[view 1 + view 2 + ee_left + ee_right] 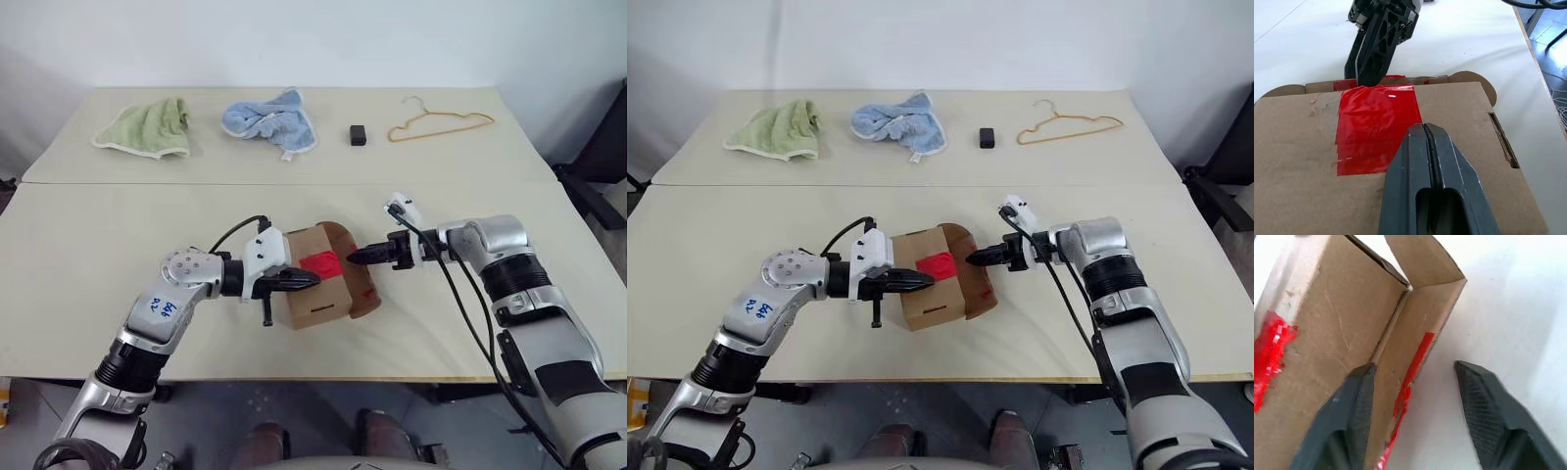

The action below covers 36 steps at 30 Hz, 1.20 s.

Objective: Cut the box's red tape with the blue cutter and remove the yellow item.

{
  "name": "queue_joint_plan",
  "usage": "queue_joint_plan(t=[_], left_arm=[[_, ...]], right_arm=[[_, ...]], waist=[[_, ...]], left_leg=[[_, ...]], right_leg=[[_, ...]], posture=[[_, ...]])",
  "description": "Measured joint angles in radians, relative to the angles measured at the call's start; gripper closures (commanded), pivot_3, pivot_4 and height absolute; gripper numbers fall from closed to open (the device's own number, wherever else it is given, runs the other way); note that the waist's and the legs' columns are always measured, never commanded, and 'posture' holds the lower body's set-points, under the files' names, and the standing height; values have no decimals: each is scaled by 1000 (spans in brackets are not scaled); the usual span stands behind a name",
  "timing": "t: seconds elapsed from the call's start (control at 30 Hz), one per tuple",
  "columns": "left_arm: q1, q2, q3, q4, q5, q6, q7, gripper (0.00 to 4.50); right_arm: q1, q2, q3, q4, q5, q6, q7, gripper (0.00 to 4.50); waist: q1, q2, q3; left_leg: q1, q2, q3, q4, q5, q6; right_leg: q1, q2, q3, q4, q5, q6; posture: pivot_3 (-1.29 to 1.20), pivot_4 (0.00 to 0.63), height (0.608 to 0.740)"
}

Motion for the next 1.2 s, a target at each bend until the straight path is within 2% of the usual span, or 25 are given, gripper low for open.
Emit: queue_joint_plan(t=[0.13,0.17,0.47,0.63,0.77,1.0,1.2], left_arm=[[16,8,14,-16,-1,-4,-1,4500],[19,12,15,-20,-1,-6,-1,4500],[31,19,24,-33,-1,-7,0,4500],[31,22,26,-31,0,-8,0,4500],[31,24,26,-30,0,-8,1,4500],[42,34,34,-34,0,-21,0,4500],[58,40,44,-35,0,-31,-1,4500]], right_arm=[[6,22,13,-1,-35,1,47,4306],[9,27,13,-1,-40,3,54,4490],[34,33,1,-84,-61,99,66,4490],[41,57,-46,-109,-60,188,14,4490],[44,80,-104,-100,-36,254,-20,3547],[79,76,-112,-204,51,385,-3,1270],[85,76,-101,-195,56,352,-1,1270]], waist=[[-9,0,0],[-12,0,0],[-13,0,0],[-15,-1,-1],[-15,-1,-1],[-15,0,-2],[-16,0,-2]], left_leg=[[0,0,0,-4,0,0],[0,0,0,-5,0,0],[0,1,-1,-7,0,-1],[1,2,-1,-7,0,-1],[2,3,-1,-7,0,-2],[1,3,-1,-7,-1,-2],[3,3,0,-7,-1,-3]], right_leg=[[-2,0,0,-1,0,-1],[-2,0,0,-2,-1,-1],[-2,0,-1,-3,-1,-2],[-2,1,-1,-3,-1,-2],[-2,2,-1,-2,-2,-3],[-2,2,-1,-2,-2,-3],[-1,2,0,-2,-2,-3]], posture=[[0,150,740],[0,150,740],[0,150,740],[0,150,740],[0,150,740],[0,150,740],[0,150,740]])
